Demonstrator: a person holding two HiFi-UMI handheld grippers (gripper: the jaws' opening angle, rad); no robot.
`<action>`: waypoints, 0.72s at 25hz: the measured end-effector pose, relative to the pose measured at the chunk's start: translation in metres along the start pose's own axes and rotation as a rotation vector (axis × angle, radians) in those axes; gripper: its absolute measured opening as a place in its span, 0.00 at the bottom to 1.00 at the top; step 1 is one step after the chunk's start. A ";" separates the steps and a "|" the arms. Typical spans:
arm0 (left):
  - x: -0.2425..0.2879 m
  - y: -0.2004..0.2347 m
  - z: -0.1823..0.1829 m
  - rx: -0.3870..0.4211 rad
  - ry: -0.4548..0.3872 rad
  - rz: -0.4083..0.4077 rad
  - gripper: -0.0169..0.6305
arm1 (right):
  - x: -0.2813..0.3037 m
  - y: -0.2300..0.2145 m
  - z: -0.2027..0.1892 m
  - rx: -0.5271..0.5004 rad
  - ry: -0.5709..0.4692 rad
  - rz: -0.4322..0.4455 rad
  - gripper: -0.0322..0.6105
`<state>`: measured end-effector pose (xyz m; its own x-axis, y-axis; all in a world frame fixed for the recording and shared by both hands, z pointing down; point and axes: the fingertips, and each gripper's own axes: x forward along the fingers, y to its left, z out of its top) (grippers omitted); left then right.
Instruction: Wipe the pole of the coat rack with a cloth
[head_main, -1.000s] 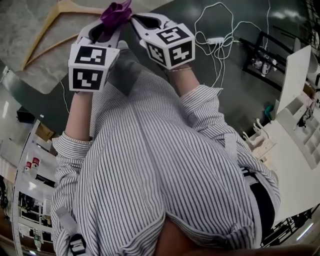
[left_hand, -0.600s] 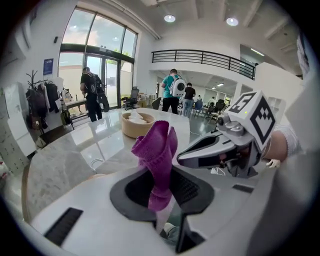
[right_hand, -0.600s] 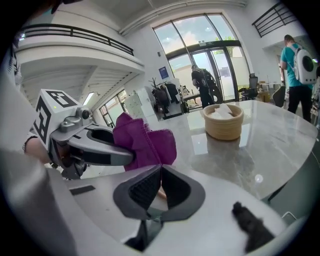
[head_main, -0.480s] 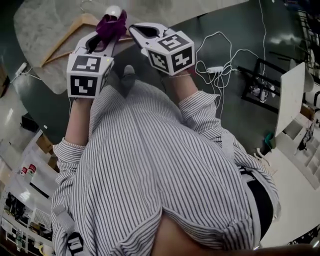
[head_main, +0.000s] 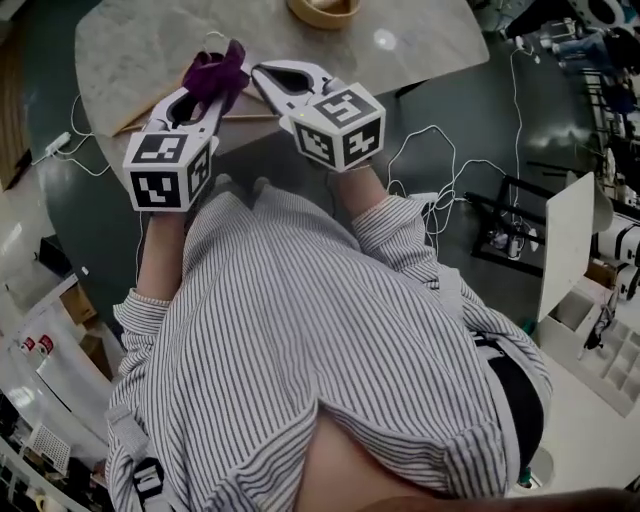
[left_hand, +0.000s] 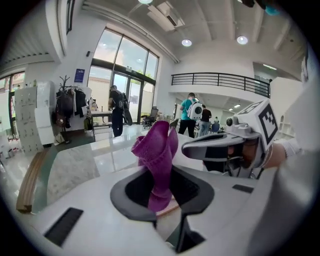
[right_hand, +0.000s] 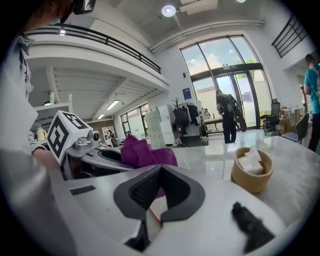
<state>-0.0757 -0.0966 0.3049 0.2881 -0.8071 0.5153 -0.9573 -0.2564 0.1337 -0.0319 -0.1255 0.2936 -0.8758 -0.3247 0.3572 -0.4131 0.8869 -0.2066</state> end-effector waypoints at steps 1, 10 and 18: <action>-0.005 0.006 0.004 -0.013 -0.024 0.011 0.17 | 0.003 0.006 0.007 -0.011 -0.017 0.008 0.07; -0.042 0.054 0.026 -0.074 -0.135 0.057 0.17 | 0.027 0.038 0.059 -0.079 -0.102 0.004 0.07; -0.056 0.073 0.026 -0.075 -0.155 0.051 0.17 | 0.041 0.061 0.067 -0.082 -0.168 -0.034 0.07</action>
<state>-0.1611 -0.0841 0.2639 0.2339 -0.8917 0.3875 -0.9682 -0.1774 0.1762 -0.1099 -0.1066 0.2342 -0.8940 -0.3988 0.2044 -0.4271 0.8963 -0.1195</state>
